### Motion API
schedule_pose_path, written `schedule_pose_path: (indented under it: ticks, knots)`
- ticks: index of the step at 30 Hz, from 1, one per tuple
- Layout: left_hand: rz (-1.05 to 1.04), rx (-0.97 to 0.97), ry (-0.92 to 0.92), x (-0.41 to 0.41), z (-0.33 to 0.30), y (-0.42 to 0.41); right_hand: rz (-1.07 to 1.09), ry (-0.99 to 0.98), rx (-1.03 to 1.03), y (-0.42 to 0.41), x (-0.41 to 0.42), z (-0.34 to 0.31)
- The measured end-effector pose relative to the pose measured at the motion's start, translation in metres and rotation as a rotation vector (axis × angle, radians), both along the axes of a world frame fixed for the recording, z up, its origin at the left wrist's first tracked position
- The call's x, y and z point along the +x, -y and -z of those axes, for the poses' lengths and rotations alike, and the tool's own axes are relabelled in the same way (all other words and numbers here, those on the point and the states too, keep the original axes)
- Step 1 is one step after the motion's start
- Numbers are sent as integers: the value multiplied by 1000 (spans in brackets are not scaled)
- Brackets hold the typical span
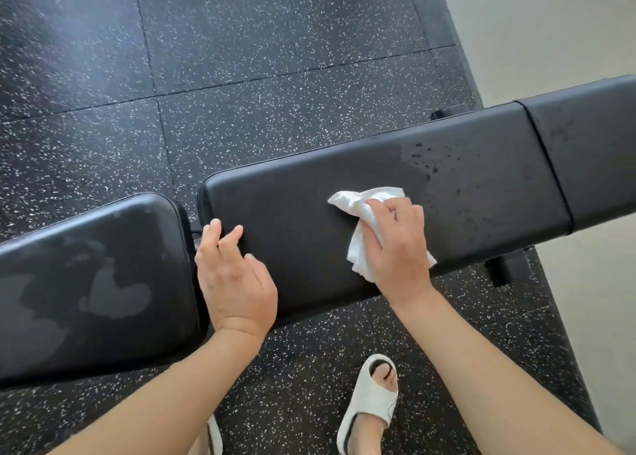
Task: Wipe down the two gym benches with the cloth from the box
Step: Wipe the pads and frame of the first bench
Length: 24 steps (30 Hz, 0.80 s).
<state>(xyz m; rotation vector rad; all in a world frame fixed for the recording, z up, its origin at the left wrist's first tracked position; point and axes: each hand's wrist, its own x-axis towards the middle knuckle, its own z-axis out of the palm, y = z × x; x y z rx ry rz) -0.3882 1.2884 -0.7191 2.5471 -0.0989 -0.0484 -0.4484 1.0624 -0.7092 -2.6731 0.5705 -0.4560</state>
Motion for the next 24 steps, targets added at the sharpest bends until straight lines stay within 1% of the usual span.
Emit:
schedule_pose_path:
  ticks: [3,7,9,12,15,18,19,21,24]
  knots:
    - [31,-13,-54,1,-7,-2,-8,-16,24,-33,2,1]
    - [109,-65,-177,13,-19,-19,-159,-45,55,-103,12,1]
    - [209,-86,-224,25,-28,-37,-209,-22,60,-128,27,1]
    - [353,-2,-179,49,-38,-68,-260,4,47,-141,66,-2]
    - [375,-14,-203,66,-43,-94,-282,-1,41,-144,119,-6]
    - [492,1,-162,68,-42,-107,-233,-34,43,-150,172,-8]
    - [498,-28,-163,69,-41,-110,-205,-45,47,-152,183,-9]
    - [426,-130,-176,72,-40,-115,-178,-69,42,-157,190,-10]
    - [225,-281,-130,78,-42,-119,-276,-79,30,-167,158,-13]
